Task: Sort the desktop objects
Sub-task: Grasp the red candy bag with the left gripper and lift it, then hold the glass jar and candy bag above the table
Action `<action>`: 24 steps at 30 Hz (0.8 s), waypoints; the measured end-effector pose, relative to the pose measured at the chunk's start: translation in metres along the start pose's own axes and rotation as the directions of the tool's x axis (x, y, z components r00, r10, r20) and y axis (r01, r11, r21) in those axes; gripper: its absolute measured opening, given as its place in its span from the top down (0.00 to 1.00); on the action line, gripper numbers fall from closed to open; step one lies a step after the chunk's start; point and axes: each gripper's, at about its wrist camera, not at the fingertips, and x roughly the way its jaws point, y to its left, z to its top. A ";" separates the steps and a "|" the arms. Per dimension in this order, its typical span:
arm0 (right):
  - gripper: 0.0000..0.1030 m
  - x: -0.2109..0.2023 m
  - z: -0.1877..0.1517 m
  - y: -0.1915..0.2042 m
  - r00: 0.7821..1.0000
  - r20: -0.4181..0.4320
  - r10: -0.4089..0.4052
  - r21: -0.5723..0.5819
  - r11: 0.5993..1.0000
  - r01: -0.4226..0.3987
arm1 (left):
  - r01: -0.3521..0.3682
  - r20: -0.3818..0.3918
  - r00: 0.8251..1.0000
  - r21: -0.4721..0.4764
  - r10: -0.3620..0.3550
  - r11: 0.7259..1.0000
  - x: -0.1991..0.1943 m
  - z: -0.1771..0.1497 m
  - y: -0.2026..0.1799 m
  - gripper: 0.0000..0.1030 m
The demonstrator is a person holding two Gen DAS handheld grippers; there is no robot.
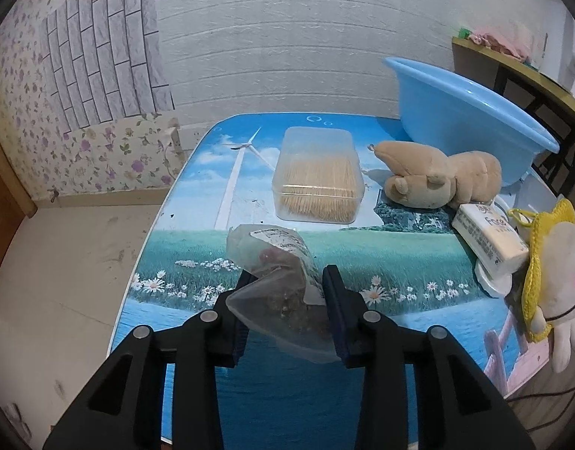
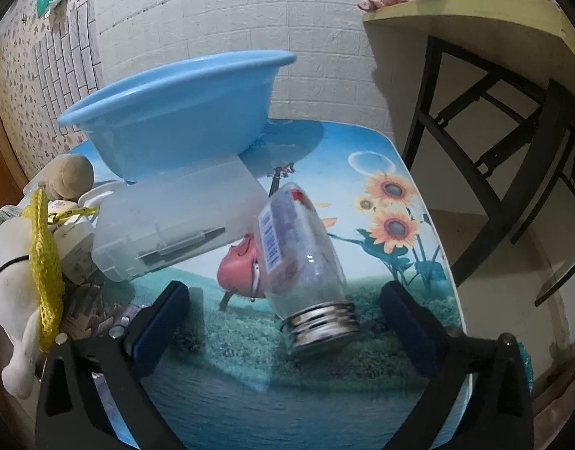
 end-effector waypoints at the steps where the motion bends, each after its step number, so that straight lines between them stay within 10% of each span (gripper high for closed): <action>1: 0.00 0.000 0.000 0.000 1.000 -0.003 0.000 0.000 1.000 0.000 | 0.006 0.005 1.000 -0.007 -0.006 1.000 0.000 -0.001 0.001 0.62; 24: 0.00 -0.002 -0.002 0.000 1.000 -0.006 0.004 -0.008 1.000 -0.004 | -0.005 -0.010 1.000 -0.007 0.005 1.000 0.005 -0.003 -0.008 0.07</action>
